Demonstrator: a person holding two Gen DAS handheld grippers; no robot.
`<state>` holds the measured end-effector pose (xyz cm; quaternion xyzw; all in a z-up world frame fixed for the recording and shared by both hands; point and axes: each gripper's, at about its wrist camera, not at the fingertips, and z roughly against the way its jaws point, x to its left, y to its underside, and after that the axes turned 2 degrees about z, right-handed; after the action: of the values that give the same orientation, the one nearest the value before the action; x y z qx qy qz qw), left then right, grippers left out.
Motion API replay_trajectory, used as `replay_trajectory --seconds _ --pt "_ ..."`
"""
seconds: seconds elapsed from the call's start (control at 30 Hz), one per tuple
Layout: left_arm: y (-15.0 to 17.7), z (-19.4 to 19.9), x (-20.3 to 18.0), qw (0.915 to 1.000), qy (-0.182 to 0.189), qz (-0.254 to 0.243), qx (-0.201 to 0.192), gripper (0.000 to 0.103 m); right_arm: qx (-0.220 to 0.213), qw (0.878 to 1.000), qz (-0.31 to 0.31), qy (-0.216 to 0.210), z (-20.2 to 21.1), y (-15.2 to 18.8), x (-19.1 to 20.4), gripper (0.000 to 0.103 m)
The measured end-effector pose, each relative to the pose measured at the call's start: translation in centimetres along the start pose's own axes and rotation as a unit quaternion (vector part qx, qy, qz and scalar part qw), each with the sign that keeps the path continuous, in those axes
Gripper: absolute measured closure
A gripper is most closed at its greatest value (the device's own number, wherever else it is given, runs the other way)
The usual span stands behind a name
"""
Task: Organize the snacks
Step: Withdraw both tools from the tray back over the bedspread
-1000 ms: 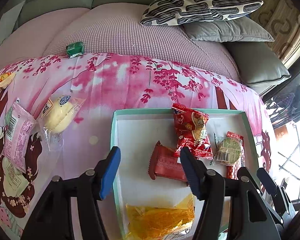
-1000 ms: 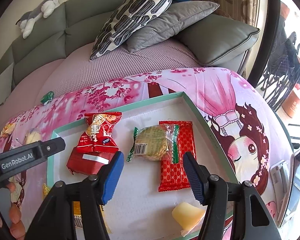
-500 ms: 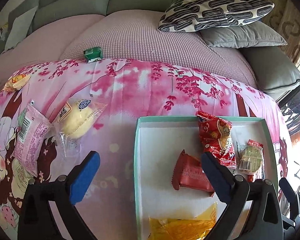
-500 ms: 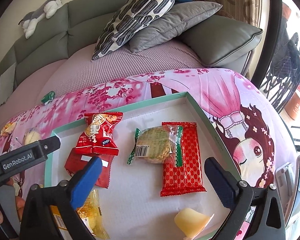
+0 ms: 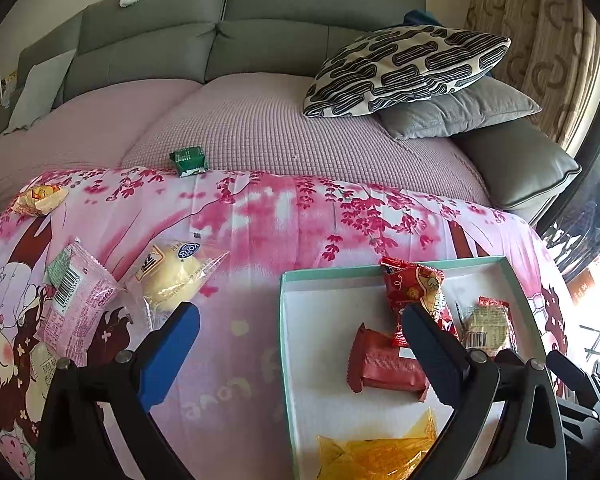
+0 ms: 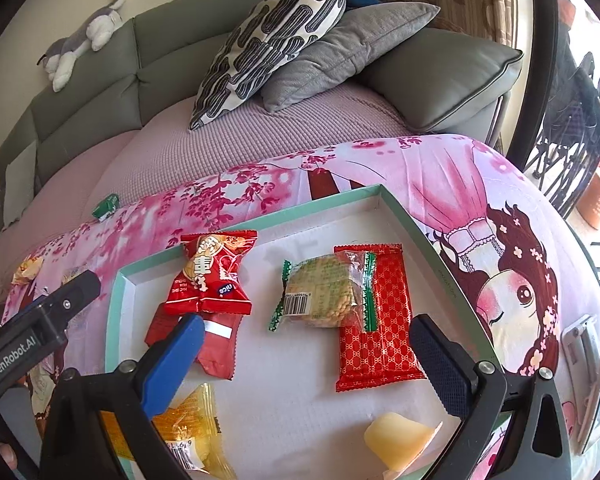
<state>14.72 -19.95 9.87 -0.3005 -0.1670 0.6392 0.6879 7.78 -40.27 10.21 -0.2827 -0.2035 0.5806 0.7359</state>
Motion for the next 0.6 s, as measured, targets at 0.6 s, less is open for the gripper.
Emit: replay_trajectory --seconds 0.6 --pt "0.7 4.5 6.4 0.999 -0.02 0.01 -0.039 0.002 0.011 0.999 0.04 -0.028 -0.1 0.3 4.0 0.0"
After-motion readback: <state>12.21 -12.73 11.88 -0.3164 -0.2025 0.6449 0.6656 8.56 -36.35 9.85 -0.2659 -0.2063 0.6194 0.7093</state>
